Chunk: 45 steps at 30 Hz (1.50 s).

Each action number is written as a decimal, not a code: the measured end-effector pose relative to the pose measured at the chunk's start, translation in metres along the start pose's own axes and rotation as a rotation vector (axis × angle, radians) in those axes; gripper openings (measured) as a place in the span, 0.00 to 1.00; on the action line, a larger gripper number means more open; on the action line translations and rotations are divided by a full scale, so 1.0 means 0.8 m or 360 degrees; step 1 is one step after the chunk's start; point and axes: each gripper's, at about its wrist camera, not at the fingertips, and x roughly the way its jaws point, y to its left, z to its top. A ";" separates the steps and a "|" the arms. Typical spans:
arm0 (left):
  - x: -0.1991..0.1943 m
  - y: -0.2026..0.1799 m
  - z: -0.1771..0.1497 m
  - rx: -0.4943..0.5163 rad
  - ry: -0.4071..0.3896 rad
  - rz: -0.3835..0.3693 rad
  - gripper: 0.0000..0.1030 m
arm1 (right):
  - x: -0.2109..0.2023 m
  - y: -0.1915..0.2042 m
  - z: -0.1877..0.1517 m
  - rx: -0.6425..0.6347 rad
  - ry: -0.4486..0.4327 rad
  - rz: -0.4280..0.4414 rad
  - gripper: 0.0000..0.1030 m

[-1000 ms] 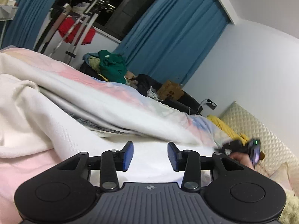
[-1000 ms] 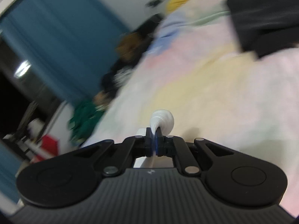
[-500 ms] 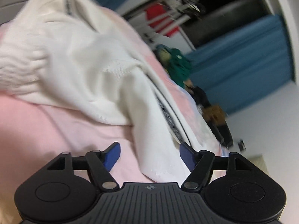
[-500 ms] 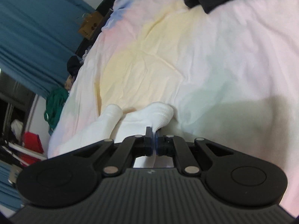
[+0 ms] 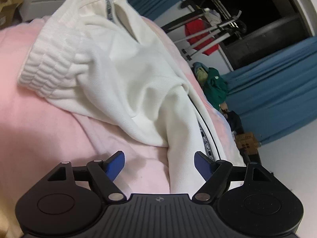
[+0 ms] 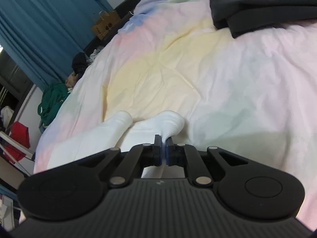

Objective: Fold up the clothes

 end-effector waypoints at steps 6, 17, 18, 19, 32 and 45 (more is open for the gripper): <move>-0.001 0.021 0.001 -0.0164 0.0007 -0.0017 0.78 | -0.013 0.002 -0.010 0.0090 0.0102 0.0003 0.61; 0.010 0.079 0.012 -0.0610 -0.0030 -0.0012 0.75 | -0.023 -0.007 -0.050 0.0389 0.0463 0.0212 0.72; 0.011 0.084 0.013 -0.0649 -0.0036 -0.0016 0.74 | -0.021 -0.009 -0.050 0.0428 0.0488 0.0233 0.72; 0.011 0.088 0.014 -0.0689 -0.0043 -0.0020 0.73 | -0.019 -0.012 -0.051 0.0467 0.0512 0.0253 0.72; 0.008 0.099 0.039 -0.0830 -0.0307 -0.0079 0.57 | 0.005 -0.054 -0.045 0.0811 0.0563 0.0336 0.37; -0.085 0.082 0.115 -0.0569 -0.0443 0.0070 0.05 | 0.016 -0.061 -0.013 0.0625 0.0295 0.0350 0.06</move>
